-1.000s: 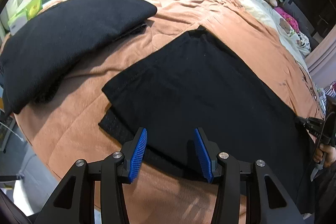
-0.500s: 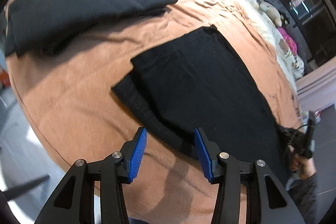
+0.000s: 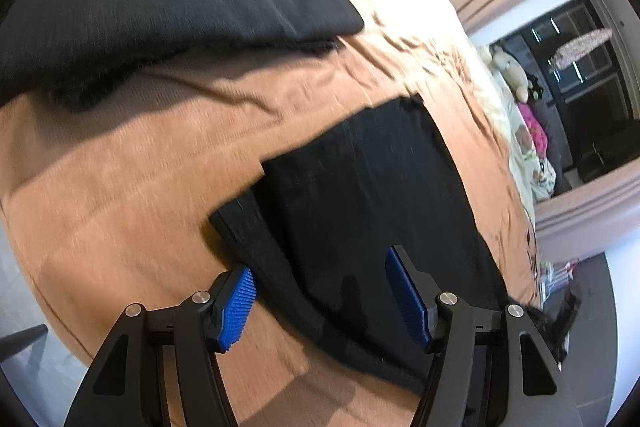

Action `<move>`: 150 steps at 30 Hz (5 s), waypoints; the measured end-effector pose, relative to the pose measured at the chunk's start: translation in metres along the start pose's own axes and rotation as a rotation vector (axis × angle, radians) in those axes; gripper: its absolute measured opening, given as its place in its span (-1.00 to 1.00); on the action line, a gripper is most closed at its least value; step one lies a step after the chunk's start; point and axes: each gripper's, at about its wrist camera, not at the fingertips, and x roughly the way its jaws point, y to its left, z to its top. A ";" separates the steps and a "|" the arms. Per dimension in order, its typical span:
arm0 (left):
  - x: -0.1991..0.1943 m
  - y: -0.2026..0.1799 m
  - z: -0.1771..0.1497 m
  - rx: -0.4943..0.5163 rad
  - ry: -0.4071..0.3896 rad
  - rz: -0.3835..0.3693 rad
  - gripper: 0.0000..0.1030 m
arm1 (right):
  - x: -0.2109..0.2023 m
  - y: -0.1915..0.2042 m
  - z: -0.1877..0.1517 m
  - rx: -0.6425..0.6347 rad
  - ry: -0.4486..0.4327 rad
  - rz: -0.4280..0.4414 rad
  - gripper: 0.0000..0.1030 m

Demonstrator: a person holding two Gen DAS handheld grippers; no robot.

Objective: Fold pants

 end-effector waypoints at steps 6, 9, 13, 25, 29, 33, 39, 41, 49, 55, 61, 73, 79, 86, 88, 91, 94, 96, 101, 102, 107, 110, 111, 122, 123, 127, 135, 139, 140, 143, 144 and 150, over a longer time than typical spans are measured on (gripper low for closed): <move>0.006 0.007 0.018 -0.008 0.014 0.028 -0.15 | -0.038 -0.012 -0.021 0.089 -0.041 0.046 -0.86; 0.008 0.006 0.023 -0.002 0.009 0.030 -0.15 | -0.065 -0.018 -0.038 0.141 -0.066 0.060 -0.86; 0.009 -0.001 0.027 0.029 0.006 0.049 -0.75 | -0.104 -0.025 -0.069 0.214 -0.102 0.053 -0.86; -0.015 -0.010 0.044 0.023 -0.050 -0.013 -0.83 | -0.221 -0.056 -0.221 0.537 -0.170 -0.068 -0.86; -0.003 -0.003 0.032 -0.005 0.005 0.001 -0.80 | -0.247 -0.064 -0.277 0.663 -0.189 -0.138 -0.80; 0.004 0.002 0.014 -0.002 0.043 -0.004 -0.48 | -0.266 -0.069 -0.329 0.782 -0.218 -0.219 0.14; 0.007 0.005 -0.005 -0.030 0.049 -0.066 -0.13 | -0.280 -0.059 -0.380 0.926 -0.254 -0.220 0.14; 0.008 0.002 -0.010 -0.048 0.046 -0.094 -0.07 | -0.285 -0.053 -0.394 0.954 -0.263 -0.226 0.14; 0.016 -0.010 -0.020 -0.108 0.040 -0.138 -0.10 | -0.300 -0.021 -0.430 1.012 -0.325 -0.200 0.14; 0.007 0.008 -0.010 -0.184 0.009 -0.181 -0.93 | -0.310 -0.005 -0.416 0.978 -0.333 -0.214 0.14; -0.009 0.002 0.009 -0.233 0.007 -0.295 -0.94 | -0.310 0.007 -0.380 0.932 -0.370 -0.211 0.14; -0.046 -0.018 0.033 -0.193 -0.027 -0.381 -0.95 | -0.244 0.049 -0.282 0.780 -0.270 -0.131 -0.19; -0.055 -0.026 0.030 -0.166 -0.043 -0.388 -0.95 | -0.200 0.053 -0.263 0.780 -0.228 -0.066 -0.41; -0.056 -0.040 0.030 -0.124 -0.032 -0.383 -0.95 | -0.156 0.057 -0.272 0.806 -0.090 -0.046 -0.49; -0.058 -0.044 0.029 -0.108 -0.036 -0.373 -0.95 | -0.155 0.055 -0.277 0.814 -0.092 -0.053 -0.49; -0.057 -0.045 0.029 -0.102 -0.038 -0.364 -0.94 | -0.153 0.045 -0.279 0.831 -0.097 -0.058 -0.50; -0.056 -0.046 0.028 -0.097 -0.038 -0.354 -0.94 | -0.148 0.024 -0.275 0.850 -0.098 -0.063 -0.49; -0.055 -0.046 0.029 -0.090 -0.031 -0.343 -0.94 | -0.144 0.010 -0.269 0.848 -0.103 -0.076 -0.49; -0.053 -0.045 0.031 -0.081 -0.027 -0.339 -0.94 | -0.131 -0.036 -0.248 0.840 -0.113 -0.099 -0.49; -0.052 -0.045 0.031 -0.081 -0.027 -0.344 -0.94 | -0.128 -0.046 -0.244 0.834 -0.113 -0.106 -0.49; -0.053 -0.046 0.031 -0.075 -0.028 -0.352 -0.94 | -0.119 -0.091 -0.225 0.824 -0.111 -0.149 -0.49; -0.055 -0.050 0.032 -0.060 -0.028 -0.353 -0.94 | -0.114 -0.118 -0.217 0.820 -0.108 -0.172 -0.50; -0.056 -0.053 0.032 -0.051 -0.029 -0.354 -0.94 | -0.112 -0.126 -0.215 0.821 -0.107 -0.178 -0.49; -0.060 -0.060 0.028 -0.020 -0.054 -0.333 -0.94 | -0.081 -0.153 -0.190 0.774 -0.082 -0.211 -0.50; -0.060 -0.058 0.026 -0.028 -0.055 -0.338 -0.94 | -0.079 -0.141 -0.188 0.765 -0.078 -0.214 -0.50; -0.060 -0.057 0.026 -0.032 -0.055 -0.345 -0.94 | -0.078 -0.119 -0.180 0.770 -0.057 -0.200 -0.49; -0.077 -0.090 0.030 0.019 -0.059 -0.383 -0.94 | -0.115 -0.080 -0.202 0.822 -0.056 -0.122 -0.49; -0.093 -0.125 0.031 0.081 -0.070 -0.411 -0.94 | -0.126 -0.066 -0.217 0.827 -0.046 -0.075 -0.49; -0.096 -0.133 0.031 0.093 -0.072 -0.417 -0.94 | -0.132 -0.061 -0.225 0.829 -0.046 -0.065 -0.49; -0.108 -0.159 0.030 0.135 -0.084 -0.426 -0.94 | -0.139 -0.046 -0.237 0.824 -0.046 -0.031 -0.49; -0.111 -0.168 0.030 0.151 -0.088 -0.425 -0.94 | -0.145 -0.039 -0.242 0.818 -0.049 -0.027 -0.49; -0.128 -0.221 0.023 0.248 -0.091 -0.444 -0.94 | -0.184 -0.029 -0.259 0.803 -0.123 -0.017 -0.49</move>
